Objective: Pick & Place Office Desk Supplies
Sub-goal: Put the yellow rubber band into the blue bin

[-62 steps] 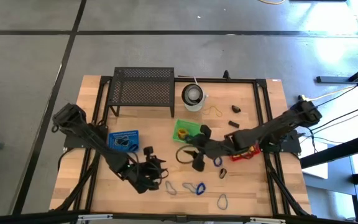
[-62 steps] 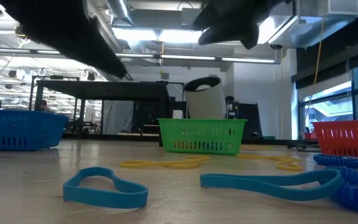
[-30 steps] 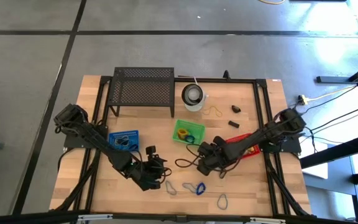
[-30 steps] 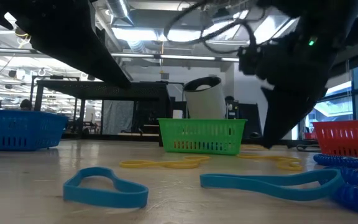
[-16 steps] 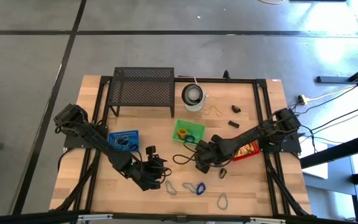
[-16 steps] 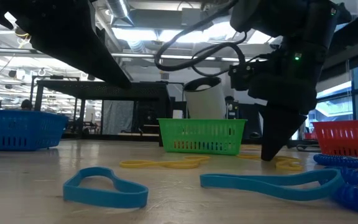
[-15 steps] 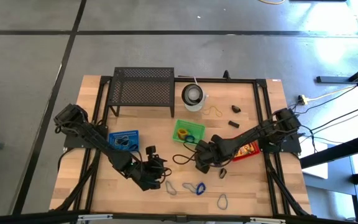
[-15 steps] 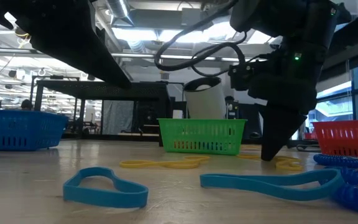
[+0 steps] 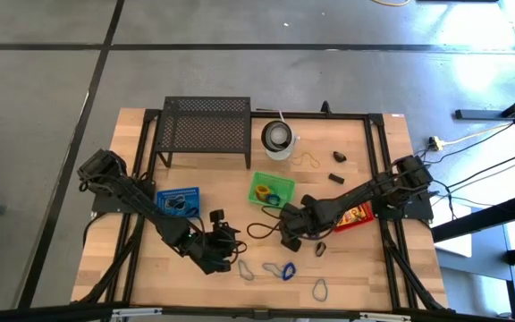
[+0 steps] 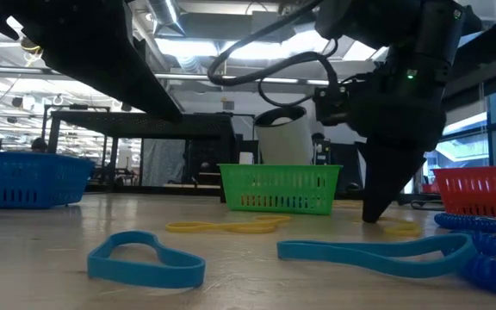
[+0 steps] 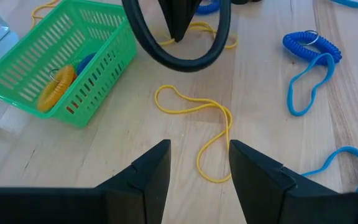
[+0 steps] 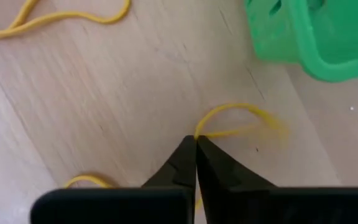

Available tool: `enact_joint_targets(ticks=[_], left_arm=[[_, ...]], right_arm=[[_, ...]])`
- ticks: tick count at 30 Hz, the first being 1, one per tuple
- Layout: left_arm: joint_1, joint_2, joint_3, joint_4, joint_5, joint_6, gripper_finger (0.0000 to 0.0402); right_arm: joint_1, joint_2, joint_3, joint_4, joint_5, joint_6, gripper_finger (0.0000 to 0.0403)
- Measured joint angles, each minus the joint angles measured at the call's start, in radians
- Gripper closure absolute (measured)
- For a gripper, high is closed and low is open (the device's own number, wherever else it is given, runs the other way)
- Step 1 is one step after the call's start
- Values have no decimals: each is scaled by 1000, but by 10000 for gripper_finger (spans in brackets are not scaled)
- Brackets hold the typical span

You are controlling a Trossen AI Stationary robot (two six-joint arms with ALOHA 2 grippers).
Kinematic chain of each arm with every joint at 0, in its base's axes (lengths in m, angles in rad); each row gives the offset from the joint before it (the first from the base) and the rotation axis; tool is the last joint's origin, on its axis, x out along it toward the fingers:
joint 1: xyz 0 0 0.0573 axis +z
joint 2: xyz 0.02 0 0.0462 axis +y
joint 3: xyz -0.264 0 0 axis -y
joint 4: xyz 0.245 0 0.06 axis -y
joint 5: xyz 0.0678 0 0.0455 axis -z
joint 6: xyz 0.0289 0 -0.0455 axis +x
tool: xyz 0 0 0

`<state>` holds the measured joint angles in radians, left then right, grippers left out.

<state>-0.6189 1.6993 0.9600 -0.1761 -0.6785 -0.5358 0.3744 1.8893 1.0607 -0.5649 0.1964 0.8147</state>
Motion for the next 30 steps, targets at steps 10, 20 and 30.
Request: enact_joint_targets(ticks=[10, 20, 30], left_arm=[[0, 0, 0, 0, 0, 0, 243], [0, 0, 0, 0, -1, 0, 246], [3, 0, 0, 24, -6, 9, 247]], right_arm=[[49, -59, -17, -9, 55, -80, 397], [157, -182, -11, 91, 245, -183, 398], [215, -268, -10, 286, 480, -345, 397]])
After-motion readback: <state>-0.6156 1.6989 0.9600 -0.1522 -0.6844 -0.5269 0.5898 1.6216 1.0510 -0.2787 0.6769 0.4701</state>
